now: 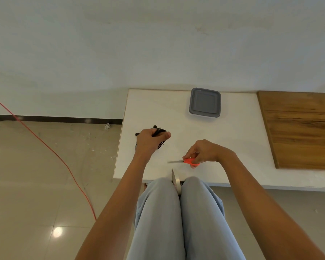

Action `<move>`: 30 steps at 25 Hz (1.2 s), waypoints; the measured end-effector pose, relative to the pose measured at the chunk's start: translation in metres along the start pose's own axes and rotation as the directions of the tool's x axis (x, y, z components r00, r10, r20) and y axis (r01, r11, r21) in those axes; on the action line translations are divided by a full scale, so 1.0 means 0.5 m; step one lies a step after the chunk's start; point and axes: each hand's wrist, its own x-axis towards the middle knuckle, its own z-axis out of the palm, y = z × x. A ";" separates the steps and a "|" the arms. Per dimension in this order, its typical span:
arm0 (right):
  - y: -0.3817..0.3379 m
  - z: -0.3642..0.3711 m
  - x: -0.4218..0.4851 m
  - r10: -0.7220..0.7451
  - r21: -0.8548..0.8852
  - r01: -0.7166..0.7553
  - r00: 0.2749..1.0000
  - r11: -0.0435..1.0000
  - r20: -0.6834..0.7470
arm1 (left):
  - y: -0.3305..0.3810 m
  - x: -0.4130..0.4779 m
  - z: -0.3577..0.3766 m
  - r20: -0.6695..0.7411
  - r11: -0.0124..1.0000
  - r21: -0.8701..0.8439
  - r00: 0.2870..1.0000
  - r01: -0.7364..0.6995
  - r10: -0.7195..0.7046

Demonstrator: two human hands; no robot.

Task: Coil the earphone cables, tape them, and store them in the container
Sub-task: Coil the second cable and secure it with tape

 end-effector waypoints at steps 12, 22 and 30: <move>0.005 0.112 0.034 0.314 -0.223 -0.457 0.823 0.861 -0.473 | 0.085 -0.034 -0.033 0.064 0.929 -0.370 0.998 0.015 0.009; -0.063 0.112 0.004 0.250 -0.286 -0.428 0.832 0.857 -0.495 | 0.149 -0.077 -0.070 0.089 0.881 -0.473 0.994 -0.016 0.066; -0.166 0.151 -0.031 0.383 0.018 -0.383 0.921 0.924 -0.067 | 0.172 -0.086 -0.082 0.086 0.862 -0.507 0.994 -0.021 0.074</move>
